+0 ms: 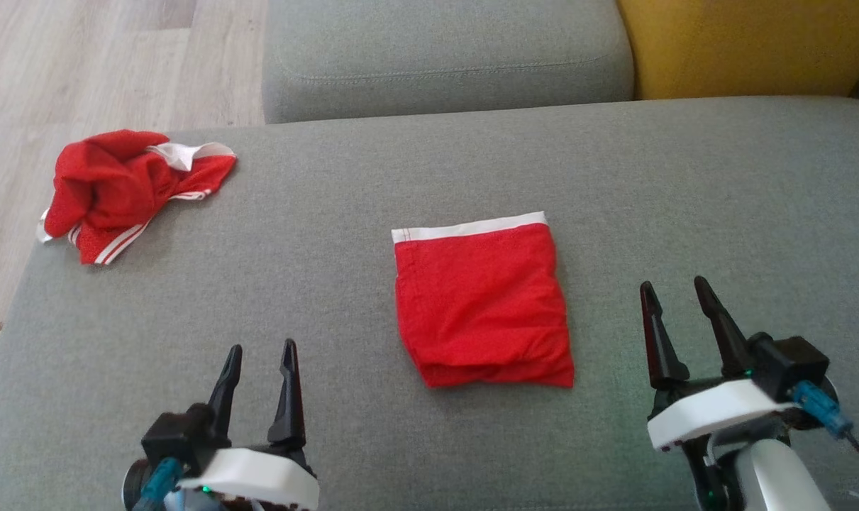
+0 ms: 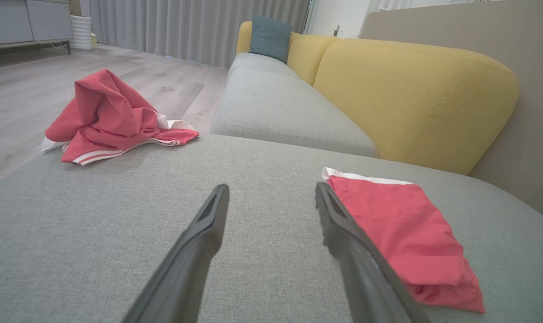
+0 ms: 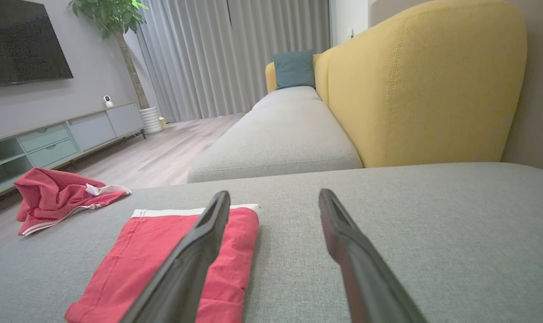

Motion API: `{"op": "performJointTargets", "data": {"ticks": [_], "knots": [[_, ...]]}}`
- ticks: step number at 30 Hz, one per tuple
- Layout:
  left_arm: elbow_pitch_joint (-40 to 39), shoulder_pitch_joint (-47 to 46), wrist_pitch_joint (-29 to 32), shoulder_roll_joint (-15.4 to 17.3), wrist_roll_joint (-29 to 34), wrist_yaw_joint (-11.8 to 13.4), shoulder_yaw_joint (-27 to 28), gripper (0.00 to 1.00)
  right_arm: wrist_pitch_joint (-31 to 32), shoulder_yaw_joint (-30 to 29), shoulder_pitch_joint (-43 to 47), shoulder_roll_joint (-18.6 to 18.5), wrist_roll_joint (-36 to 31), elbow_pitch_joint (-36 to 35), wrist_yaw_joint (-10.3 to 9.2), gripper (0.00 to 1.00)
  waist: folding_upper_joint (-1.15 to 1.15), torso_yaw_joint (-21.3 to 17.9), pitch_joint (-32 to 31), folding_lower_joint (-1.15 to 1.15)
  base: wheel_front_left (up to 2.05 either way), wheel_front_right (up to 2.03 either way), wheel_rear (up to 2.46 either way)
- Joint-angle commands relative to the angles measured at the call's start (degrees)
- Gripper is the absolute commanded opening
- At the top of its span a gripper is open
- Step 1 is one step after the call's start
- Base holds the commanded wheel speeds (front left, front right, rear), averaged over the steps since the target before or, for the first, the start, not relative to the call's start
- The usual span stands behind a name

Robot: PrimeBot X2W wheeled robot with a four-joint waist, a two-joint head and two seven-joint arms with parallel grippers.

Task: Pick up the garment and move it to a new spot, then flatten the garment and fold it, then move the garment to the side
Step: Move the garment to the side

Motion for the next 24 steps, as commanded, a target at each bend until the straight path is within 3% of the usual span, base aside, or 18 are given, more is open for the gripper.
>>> {"op": "performJointTargets", "data": {"ticks": [1,9,15,24], "knots": [[-1.53,-2.03,-0.31,-0.30,-0.33,0.39,1.23,1.00,1.45,0.65,-2.47,-0.10,-0.40,-1.56,-0.05,1.00,0.00,0.24,0.36,0.00,0.00,0.00,0.00],[-2.39,-3.09,-0.32,-0.30,-0.72,0.52,0.66,1.00,13.88,1.05,-7.88,-2.20,0.05,2.03,-0.05,1.00,0.00,2.17,3.49,0.00,0.00,0.00,0.00],[-3.87,-5.50,-0.32,-0.30,-0.79,0.83,0.79,1.00,23.20,3.64,-14.24,-6.01,7.27,4.88,-0.05,1.00,0.00,4.70,8.75,0.00,0.00,0.00,0.00],[-4.77,-8.88,-0.32,-0.30,-1.13,1.10,0.15,1.00,31.29,8.59,-21.06,-10.79,15.95,9.88,-0.05,1.00,0.00,8.58,15.30,0.00,0.00,0.00,0.00]]}}
